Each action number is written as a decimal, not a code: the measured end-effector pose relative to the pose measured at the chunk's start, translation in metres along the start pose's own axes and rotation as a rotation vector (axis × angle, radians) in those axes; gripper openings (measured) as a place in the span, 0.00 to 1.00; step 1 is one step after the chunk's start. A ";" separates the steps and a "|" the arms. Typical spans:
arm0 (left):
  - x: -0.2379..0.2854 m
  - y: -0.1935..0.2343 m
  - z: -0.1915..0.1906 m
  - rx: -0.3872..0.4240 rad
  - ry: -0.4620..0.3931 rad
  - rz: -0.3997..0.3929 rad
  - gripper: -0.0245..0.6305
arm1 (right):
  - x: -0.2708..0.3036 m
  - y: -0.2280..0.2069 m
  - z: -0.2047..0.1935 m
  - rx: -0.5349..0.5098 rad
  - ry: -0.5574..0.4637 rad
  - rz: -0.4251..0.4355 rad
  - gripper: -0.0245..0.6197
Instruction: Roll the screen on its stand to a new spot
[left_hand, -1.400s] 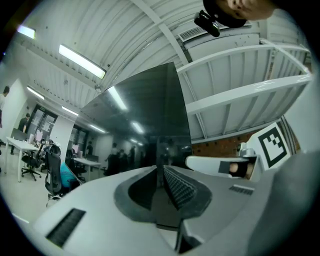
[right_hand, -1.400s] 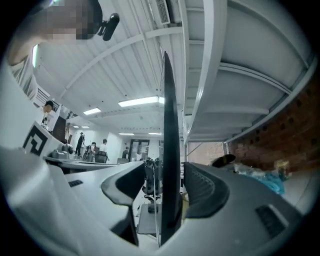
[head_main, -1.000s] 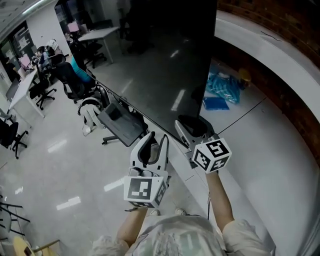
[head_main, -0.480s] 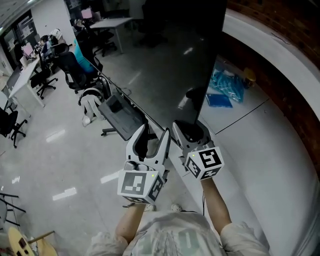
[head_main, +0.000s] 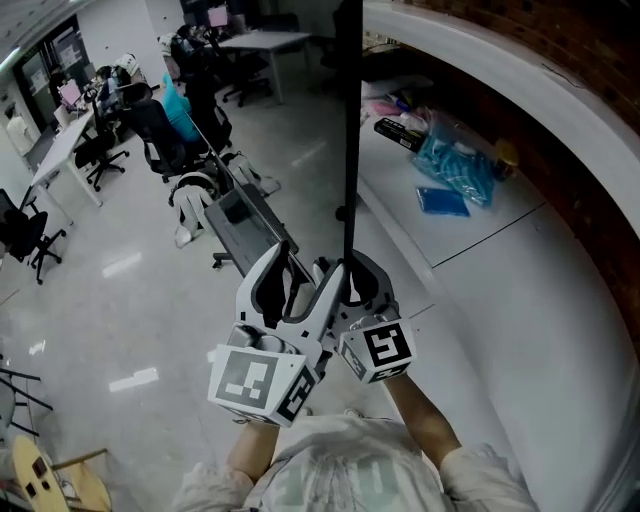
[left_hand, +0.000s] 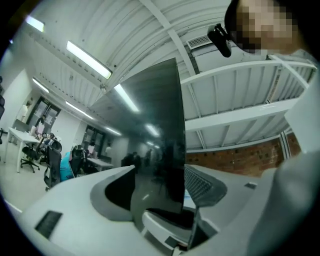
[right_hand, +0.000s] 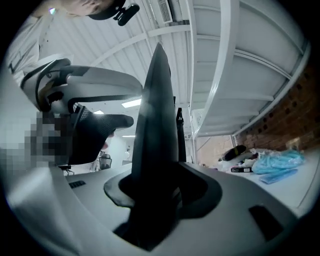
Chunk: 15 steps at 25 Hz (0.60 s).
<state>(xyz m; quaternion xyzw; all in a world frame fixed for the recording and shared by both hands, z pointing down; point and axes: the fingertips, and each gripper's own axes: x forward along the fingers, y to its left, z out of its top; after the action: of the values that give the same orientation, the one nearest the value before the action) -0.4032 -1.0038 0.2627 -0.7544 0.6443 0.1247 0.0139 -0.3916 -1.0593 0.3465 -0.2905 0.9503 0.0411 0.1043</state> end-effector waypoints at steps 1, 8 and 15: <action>-0.004 -0.001 0.005 -0.008 -0.021 0.002 0.49 | 0.000 0.003 -0.002 0.007 -0.003 -0.002 0.33; 0.000 -0.017 0.032 0.161 -0.049 0.045 0.50 | 0.005 0.017 0.001 0.038 -0.033 0.004 0.33; 0.001 0.008 0.050 0.259 -0.018 0.191 0.50 | 0.006 0.070 -0.001 0.011 -0.032 0.150 0.37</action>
<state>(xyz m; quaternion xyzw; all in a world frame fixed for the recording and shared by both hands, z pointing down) -0.4195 -0.9971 0.2152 -0.6804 0.7237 0.0480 0.1050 -0.4360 -1.0046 0.3475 -0.2171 0.9678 0.0481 0.1177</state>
